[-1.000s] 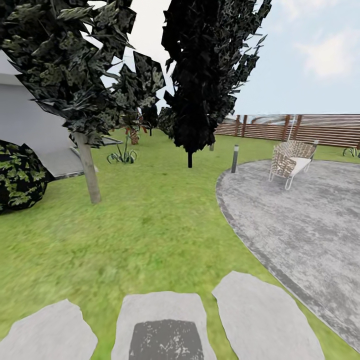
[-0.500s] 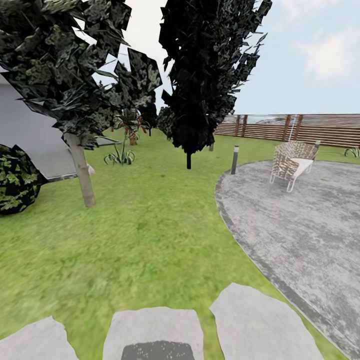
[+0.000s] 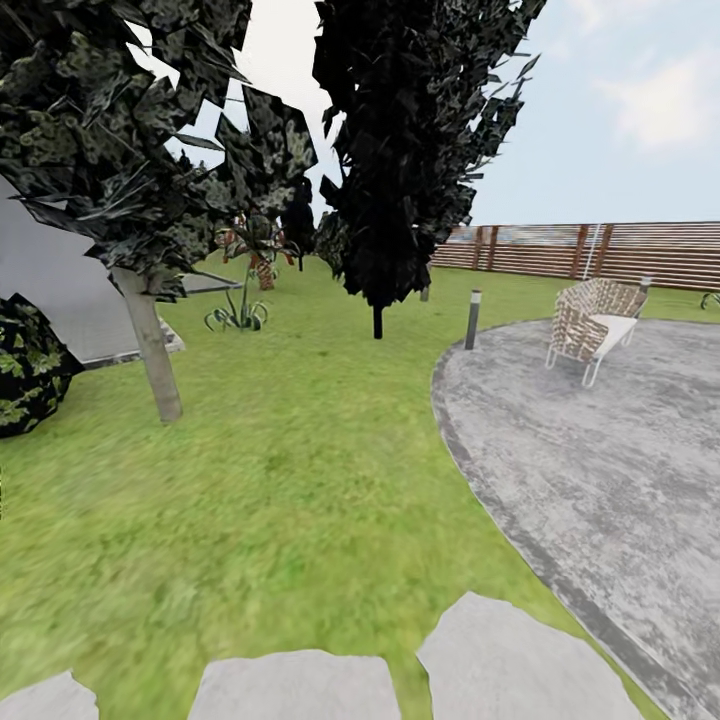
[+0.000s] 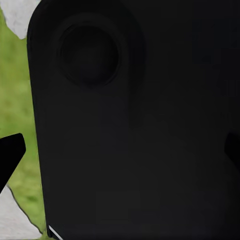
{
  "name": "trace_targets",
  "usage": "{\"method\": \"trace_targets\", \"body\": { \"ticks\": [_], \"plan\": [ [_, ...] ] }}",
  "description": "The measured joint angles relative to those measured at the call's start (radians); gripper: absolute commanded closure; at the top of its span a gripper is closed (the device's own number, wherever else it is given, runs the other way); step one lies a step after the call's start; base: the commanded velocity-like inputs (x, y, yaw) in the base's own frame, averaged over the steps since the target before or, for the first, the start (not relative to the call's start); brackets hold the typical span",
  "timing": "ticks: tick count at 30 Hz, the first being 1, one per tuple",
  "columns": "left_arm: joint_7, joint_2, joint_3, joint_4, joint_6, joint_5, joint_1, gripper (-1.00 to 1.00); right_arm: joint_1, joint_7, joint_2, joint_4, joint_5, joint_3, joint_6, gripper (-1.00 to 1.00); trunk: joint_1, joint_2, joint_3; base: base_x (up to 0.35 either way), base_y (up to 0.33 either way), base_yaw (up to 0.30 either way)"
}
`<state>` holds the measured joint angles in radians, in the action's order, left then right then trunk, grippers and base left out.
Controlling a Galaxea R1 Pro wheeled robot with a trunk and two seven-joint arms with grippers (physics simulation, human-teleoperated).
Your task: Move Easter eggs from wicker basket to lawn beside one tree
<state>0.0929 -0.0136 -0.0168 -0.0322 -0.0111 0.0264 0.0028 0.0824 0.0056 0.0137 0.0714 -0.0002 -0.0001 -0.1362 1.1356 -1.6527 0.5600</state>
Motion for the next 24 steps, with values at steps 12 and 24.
{"method": "trace_targets", "body": {
  "ticks": [12,24],
  "plan": [
    [0.000,0.000,-0.001,0.000,0.000,0.000,0.000,-1.00,0.000,0.000,0.000,0.000,-0.001,-0.001,0.000,-1.00,0.000,0.000,0.000,0.311,-0.099,0.146],
    [0.000,0.000,-0.001,0.000,0.000,0.000,0.000,-1.00,0.000,0.000,0.000,0.000,-0.001,-0.001,0.000,-1.00,0.000,0.000,0.000,0.311,-0.105,0.003]
  ]
}}
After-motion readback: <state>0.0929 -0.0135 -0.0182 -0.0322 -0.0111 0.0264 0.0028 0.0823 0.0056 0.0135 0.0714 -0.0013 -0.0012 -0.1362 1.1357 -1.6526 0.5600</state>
